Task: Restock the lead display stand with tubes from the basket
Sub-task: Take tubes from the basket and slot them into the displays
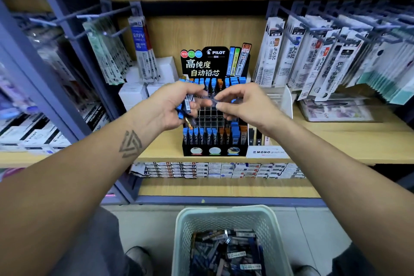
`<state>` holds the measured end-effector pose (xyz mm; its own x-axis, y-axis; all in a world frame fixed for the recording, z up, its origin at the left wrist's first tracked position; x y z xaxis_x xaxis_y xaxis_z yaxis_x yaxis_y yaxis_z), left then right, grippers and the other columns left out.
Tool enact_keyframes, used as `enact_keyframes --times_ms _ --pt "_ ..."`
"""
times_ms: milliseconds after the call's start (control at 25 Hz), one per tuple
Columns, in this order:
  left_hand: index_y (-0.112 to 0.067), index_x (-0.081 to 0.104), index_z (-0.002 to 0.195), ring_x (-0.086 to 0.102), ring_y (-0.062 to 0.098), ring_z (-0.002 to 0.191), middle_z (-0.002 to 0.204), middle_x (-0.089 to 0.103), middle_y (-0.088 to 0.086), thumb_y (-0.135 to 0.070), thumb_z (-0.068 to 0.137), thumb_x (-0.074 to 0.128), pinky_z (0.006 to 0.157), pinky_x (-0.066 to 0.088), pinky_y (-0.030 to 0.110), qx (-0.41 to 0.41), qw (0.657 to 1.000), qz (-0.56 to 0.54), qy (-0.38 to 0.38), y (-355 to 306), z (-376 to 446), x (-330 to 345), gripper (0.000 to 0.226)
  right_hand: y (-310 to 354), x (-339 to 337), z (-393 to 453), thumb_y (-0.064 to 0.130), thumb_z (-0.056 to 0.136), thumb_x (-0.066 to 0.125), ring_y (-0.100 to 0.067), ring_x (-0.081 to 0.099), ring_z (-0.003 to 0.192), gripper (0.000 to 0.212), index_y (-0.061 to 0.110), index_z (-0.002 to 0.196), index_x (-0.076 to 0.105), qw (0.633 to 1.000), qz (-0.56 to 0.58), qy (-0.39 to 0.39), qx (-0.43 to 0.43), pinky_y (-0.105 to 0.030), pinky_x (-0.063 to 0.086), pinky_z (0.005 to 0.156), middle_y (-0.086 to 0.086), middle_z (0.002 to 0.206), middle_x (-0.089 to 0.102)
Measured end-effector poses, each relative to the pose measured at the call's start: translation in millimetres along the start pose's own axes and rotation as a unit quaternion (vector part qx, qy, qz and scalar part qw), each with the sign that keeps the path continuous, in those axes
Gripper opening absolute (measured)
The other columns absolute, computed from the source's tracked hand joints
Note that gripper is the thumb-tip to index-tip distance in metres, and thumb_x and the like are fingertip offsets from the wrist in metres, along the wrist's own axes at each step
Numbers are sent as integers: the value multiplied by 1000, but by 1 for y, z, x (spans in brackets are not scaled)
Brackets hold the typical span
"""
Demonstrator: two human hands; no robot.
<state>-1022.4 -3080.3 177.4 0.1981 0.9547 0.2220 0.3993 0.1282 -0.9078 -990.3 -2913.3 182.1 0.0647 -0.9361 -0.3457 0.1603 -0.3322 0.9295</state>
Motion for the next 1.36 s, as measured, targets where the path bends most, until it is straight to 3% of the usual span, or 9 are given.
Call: enact_keyframes --times_ms 160,240,320,440,560,720,840,1120,1360 --pt "6 57 115 40 10 38 79 70 25 1 91 64 37 33 18 48 998 22 -32 -5 0 -15 25 3 -1 10 -6 82 74 -20 70 73 20 1 101 74 992 119 -40 28 -25 59 70 -16 89 73" --pt "4 57 112 39 12 38 83 71 29 3 89 66 39 33 19 73 996 33 -46 -9 -3 -20 24 -1 0 8 -10 84 70 -23 71 75 21 -6 105 69 965 239 -49 94 -25 60 70 -21 92 71" --pt "3 58 109 38 12 38 86 72 30 4 89 66 40 33 19 77 994 58 -51 -9 -6 -22 21 -5 1 6 -11 85 66 -23 72 74 22 -7 107 68 954 270 -53 121 -25 61 69 -22 90 71" --pt "4 53 120 39 13 35 87 71 33 4 89 64 39 33 17 53 994 60 -78 -7 0 -34 33 -3 -4 11 -10 87 66 -21 71 75 23 -1 107 72 977 174 -78 91 -27 61 72 -18 88 73" --pt "1 54 115 42 12 33 80 69 27 4 91 59 36 31 16 48 991 29 -125 -17 5 -54 25 3 -7 20 -7 85 72 -20 73 74 25 4 107 71 993 47 -102 22 -32 61 78 -13 83 74" --pt "0 53 110 43 12 34 75 67 24 6 91 58 36 30 16 47 990 37 -131 -20 0 -57 21 10 -3 26 -5 82 75 -20 73 73 17 2 97 72 995 13 -101 1 -33 61 79 -14 84 75" --pt "6 52 124 39 14 35 69 68 25 8 88 60 39 30 17 49 986 81 -138 -17 1 -56 36 15 3 31 -3 83 76 -24 74 74 17 5 97 73 997 -2 -80 -11 -37 61 80 -16 83 75" --pt "4 49 122 42 16 35 70 68 25 8 86 63 44 32 23 61 974 140 -168 -20 3 -71 38 23 22 41 2 86 74 -16 69 68 11 5 96 75 994 -91 -54 -32 -27 60 74 -10 82 74" --pt "-1 48 112 46 15 31 74 67 25 9 86 61 43 32 23 59 970 158 -174 -21 4 -75 31 24 37 54 30 86 77 -11 63 63 15 18 78 75 965 -255 -47 -48 -23 50 60 0 70 70"
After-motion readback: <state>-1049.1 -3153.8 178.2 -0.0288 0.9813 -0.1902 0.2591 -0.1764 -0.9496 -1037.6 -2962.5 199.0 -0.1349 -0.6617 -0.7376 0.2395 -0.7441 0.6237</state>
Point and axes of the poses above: each hand's wrist, its own z-axis towards the middle knuckle, its own x-axis out of the palm, y = z × x, the point moved 5 cm from there along z, towards the middle knuckle
